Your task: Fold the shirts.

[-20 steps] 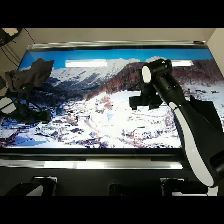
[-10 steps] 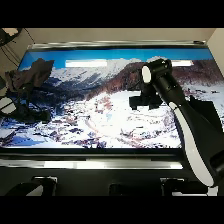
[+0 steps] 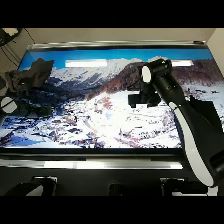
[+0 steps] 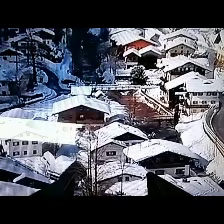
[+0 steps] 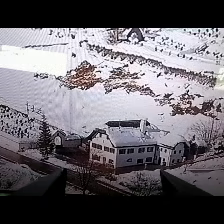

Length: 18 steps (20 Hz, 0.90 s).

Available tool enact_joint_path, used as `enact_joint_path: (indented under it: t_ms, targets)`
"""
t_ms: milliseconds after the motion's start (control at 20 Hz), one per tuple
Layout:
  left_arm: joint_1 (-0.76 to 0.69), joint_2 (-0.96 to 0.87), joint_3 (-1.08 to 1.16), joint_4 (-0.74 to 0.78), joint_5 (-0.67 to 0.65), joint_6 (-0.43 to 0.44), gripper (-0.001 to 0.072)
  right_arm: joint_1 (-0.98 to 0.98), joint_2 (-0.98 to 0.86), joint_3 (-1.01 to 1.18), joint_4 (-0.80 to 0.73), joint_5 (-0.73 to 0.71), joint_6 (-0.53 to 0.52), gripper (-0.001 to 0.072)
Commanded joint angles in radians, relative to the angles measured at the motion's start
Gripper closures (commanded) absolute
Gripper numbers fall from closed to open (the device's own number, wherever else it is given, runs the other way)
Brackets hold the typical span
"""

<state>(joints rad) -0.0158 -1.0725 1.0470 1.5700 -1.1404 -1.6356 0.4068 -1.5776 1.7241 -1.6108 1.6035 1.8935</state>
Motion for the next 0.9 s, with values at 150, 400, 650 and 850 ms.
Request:
enact_joint_path:
  t_ms: [150,400,650,850]
  targets:
    - [-0.013,-0.061,0.001,0.000,0.399,-0.127,0.0012,0.001,0.000,0.001,-0.006,-0.051,-0.001,0.0031]
    - [0.121,-0.476,0.446,-0.077,0.365,-0.130,0.0029,0.001,0.000,0.001,-0.002,-0.177,0.000,0.0032]
    - [0.380,-0.869,1.008,-0.439,0.333,-0.501,0.0028,0.001,0.000,0.001,0.006,-0.166,0.000,0.0034]
    - [0.527,-0.919,0.924,-0.744,0.410,-0.520,0.0019,0.001,0.000,0.001,0.007,-0.137,0.000,0.0035]
